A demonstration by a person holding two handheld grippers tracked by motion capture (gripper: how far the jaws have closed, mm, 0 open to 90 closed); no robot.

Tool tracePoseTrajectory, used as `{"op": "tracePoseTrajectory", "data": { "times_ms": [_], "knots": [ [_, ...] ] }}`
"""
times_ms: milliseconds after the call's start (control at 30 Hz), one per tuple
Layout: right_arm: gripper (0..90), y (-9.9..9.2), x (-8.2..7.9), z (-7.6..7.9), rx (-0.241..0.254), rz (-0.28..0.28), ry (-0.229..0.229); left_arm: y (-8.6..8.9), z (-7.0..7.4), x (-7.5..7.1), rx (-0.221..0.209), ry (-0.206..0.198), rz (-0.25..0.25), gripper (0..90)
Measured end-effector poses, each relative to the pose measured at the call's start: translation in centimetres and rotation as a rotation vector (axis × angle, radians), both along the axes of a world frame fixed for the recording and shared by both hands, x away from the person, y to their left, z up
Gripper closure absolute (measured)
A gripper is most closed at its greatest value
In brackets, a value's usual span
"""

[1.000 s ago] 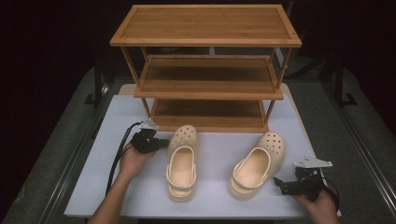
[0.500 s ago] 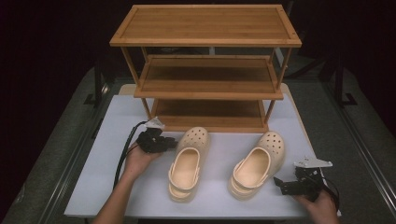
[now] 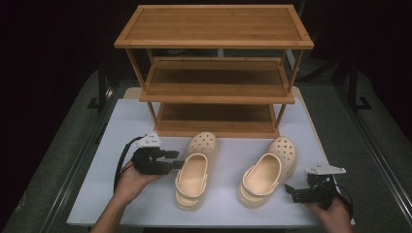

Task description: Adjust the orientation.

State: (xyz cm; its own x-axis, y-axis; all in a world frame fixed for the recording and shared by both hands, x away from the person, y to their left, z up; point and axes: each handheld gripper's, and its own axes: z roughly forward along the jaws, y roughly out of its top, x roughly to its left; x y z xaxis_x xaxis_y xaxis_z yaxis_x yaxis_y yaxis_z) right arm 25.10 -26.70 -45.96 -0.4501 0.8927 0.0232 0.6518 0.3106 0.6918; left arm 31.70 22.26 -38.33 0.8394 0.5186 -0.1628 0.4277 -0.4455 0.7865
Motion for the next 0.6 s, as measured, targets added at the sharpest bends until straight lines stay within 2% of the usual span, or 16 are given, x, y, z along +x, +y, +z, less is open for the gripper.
{"op": "tracePoseTrajectory", "data": {
  "times_ms": [67, 167, 200, 233, 300, 400, 533, 600],
  "knots": [
    [0.0, 0.0, 0.0, 0.0, 0.000, 0.000, 0.000, -0.9, -0.7, 0.2, 0.028, 0.002, -0.001, 52.8],
    [0.0, 0.0, 0.0, 0.0, 0.001, 0.000, 0.000, -1.3, -1.0, 0.1, 0.048, -0.010, 0.003, 53.3],
    [0.0, 0.0, 0.0, 0.0, 0.001, 0.000, 0.000, -1.4, -1.0, 0.1, 0.054, -0.016, 0.004, 55.4],
    [0.0, 0.0, 0.0, 0.0, 0.001, 0.000, 0.000, -1.7, -1.0, -0.1, 0.061, -0.033, 0.011, 62.0],
    [0.0, 0.0, 0.0, 0.0, 0.001, 0.000, 0.000, -1.7, -1.0, -0.1, 0.069, -0.040, 0.012, 64.0],
    [0.0, 0.0, 0.0, 0.0, 0.000, 0.000, 0.000, -1.5, -0.5, -0.5, 0.087, -0.057, 0.008, 75.1],
    [0.0, 0.0, 0.0, 0.0, 0.001, 0.000, 0.000, -1.4, -0.4, -0.5, 0.092, -0.068, 0.011, 78.4],
    [0.0, 0.0, 0.0, 0.0, 0.000, 0.000, 0.000, -1.3, -0.2, -0.5, 0.117, -0.091, 0.023, 80.8]
  ]
}}
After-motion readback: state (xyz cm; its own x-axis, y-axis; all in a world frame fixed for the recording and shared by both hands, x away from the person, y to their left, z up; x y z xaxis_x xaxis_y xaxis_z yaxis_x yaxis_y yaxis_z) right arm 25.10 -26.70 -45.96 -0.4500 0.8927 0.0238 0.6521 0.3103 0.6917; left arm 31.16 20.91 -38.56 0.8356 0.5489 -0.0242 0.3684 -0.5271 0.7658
